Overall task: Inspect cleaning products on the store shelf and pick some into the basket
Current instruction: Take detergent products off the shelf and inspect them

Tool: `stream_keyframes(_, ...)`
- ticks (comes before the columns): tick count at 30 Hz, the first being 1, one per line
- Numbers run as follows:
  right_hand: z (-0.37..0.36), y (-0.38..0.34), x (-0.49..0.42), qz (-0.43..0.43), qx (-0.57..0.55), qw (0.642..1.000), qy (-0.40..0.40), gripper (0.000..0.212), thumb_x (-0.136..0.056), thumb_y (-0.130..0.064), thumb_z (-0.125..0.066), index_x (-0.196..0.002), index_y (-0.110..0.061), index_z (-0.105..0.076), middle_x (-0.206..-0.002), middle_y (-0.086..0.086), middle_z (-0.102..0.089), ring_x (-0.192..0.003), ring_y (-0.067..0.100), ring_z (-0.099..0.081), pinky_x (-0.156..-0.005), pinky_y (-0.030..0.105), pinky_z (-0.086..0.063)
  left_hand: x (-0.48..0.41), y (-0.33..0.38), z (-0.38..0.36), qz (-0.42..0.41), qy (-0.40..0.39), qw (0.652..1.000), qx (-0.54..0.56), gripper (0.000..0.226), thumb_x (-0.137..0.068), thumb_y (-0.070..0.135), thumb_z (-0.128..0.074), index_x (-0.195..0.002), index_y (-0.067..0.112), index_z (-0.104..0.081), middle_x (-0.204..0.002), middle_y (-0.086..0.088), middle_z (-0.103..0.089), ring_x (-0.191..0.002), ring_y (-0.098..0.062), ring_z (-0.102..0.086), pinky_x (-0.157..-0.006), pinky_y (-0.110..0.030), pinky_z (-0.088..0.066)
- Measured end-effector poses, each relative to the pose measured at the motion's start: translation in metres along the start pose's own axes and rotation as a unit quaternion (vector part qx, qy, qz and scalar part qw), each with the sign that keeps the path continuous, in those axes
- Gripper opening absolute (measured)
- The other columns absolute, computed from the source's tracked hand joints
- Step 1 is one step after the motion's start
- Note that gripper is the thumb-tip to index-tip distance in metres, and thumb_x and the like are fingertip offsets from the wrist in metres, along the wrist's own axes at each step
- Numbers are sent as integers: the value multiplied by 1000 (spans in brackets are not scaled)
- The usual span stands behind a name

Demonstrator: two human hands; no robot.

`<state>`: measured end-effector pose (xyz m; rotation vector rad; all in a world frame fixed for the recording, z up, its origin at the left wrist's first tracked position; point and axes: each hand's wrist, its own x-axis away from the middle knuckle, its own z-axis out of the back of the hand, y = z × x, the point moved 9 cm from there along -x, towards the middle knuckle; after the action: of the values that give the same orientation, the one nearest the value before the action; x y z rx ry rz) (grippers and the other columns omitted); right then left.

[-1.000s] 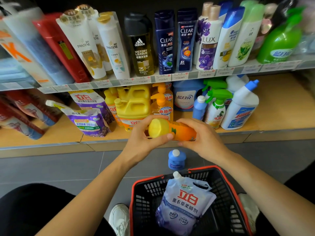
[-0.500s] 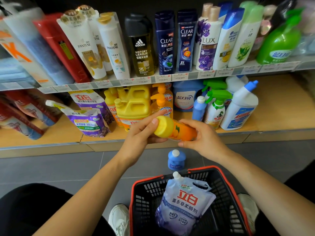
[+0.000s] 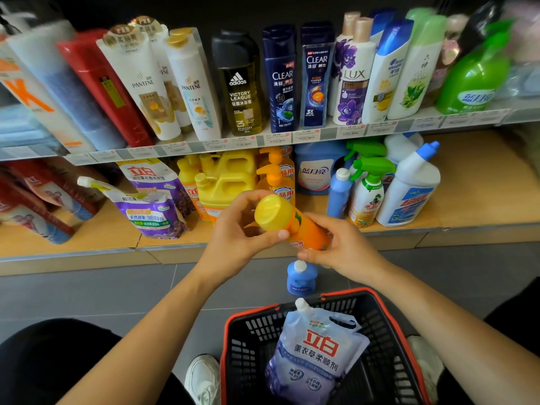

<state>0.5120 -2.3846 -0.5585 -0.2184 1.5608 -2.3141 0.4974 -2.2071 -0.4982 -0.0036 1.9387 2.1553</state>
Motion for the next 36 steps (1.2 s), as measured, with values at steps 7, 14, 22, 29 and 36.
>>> stream_keyframes(7,-13,25,6,-71,35,992,-102,80,-70,-17,-90,-139,-25,-50,-127,-8,-64,-113,6,-63,-99,39,-53,2,-12,32,42,89,993,61,46,-85,24,-78,-125,14,-60,-113,0,-73,-106,-22,-71,-80,-35,-61)
stream_keyframes(14,12,22,-5,-59,-29,997,-28,59,-68,-9,-89,-115,-36,-64,-109,-15,-74,-102,1,-68,-88,22,-56,8,-39,67,115,156,967,166,58,-85,25,-68,-137,5,-52,-125,-14,-69,-113,-28,-70,-88,-42,-61)
stream_keyframes(22,21,4,-21,-20,-170,984,52,60,-52,-31,-94,-108,-29,-74,-106,-5,-73,-101,13,-69,-79,27,-57,32,-87,87,211,104,969,69,51,-76,25,-76,-124,12,-63,-121,-11,-71,-116,-28,-66,-92,-37,-59)
stream_keyframes(29,-2,-8,-50,-2,-78,996,40,44,-62,-23,-95,-97,-34,-70,-95,-12,-73,-88,4,-68,-73,23,-58,41,-127,100,311,31,943,-114,32,-90,24,-75,-120,16,-67,-117,-6,-70,-105,-23,-64,-94,-40,-53)
stream_keyframes(36,-72,22,-90,3,88,993,-81,41,-60,-31,-93,-94,-31,-69,-94,-11,-69,-91,11,-65,-82,41,-56,-7,-131,181,246,166,938,-181,35,-97,19,-67,-130,9,-61,-116,-4,-66,-112,-27,-63,-89,-33,-53)
